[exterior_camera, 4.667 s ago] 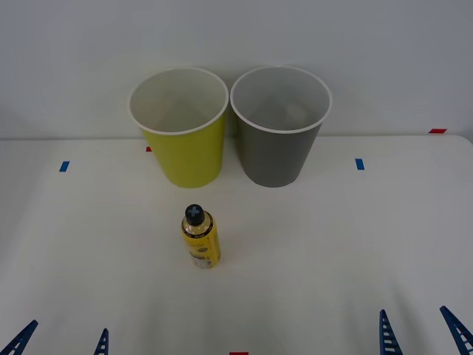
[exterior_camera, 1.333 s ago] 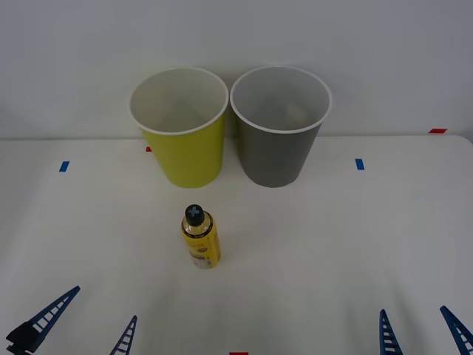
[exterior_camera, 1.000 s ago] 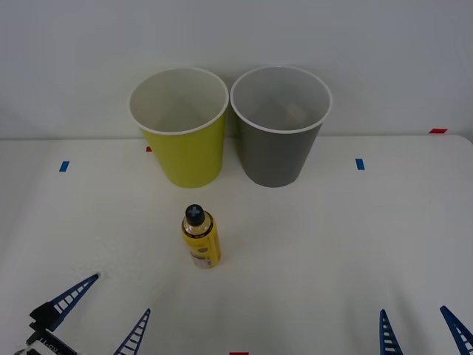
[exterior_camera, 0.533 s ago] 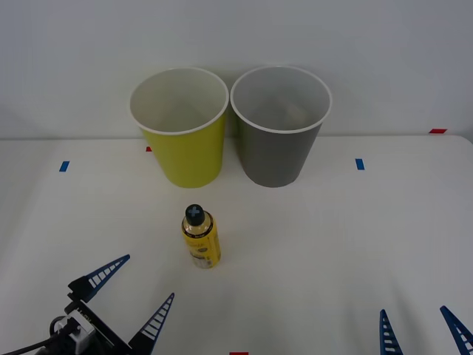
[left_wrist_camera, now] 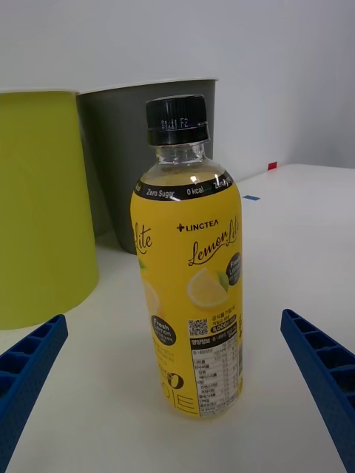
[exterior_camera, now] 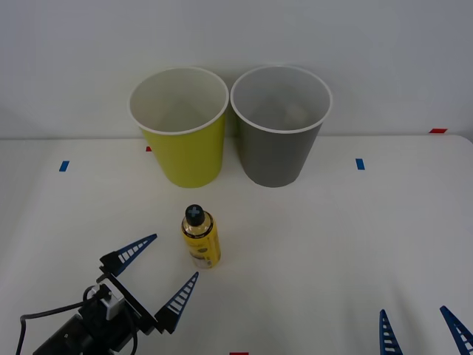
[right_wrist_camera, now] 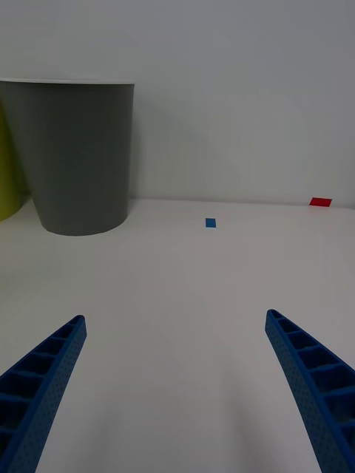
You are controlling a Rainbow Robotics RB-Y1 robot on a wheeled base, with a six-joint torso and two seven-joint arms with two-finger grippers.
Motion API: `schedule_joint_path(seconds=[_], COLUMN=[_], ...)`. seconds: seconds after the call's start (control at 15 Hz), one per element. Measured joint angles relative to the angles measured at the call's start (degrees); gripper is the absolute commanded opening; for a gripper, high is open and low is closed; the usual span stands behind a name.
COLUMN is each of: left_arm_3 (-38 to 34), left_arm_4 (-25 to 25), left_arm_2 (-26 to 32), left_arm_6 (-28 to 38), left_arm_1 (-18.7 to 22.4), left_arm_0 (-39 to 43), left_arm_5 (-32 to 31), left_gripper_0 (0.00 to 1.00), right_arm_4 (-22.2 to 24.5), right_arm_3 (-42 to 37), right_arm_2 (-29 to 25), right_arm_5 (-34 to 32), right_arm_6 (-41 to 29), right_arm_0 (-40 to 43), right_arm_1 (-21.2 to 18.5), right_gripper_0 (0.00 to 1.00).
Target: Put cans in the gray bin and PET bottles in the light green bin.
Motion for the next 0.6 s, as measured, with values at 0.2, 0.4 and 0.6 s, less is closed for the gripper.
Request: schedule_joint_path(seconds=[0.2, 0.4, 0.6], left_arm_3=[0.0, 0.0, 0.0], left_arm_4=[2.4, 5.2, 5.9], left_arm_2=[-1.4, -3.1, -4.0], left_arm_6=[0.4, 0.7, 0.8], left_arm_1=[0.0, -0.1, -0.3], left_arm_0=[-2.5, -4.8, -6.3], left_arm_5=[1.6, 2.6, 3.1], left_gripper_0=[1.0, 1.0, 1.0], right_arm_4=[0.0, 0.0, 0.0], right_arm_3=[0.0, 0.0, 0.0], right_arm_2=[0.0, 0.0, 0.0], right_arm_5=[0.0, 0.0, 0.0], right_arm_6=[0.0, 0.0, 0.0], right_arm_0=[0.0, 0.0, 0.0], right_arm_1=[0.0, 0.0, 0.0], right_gripper_0=[0.82, 0.82, 0.82])
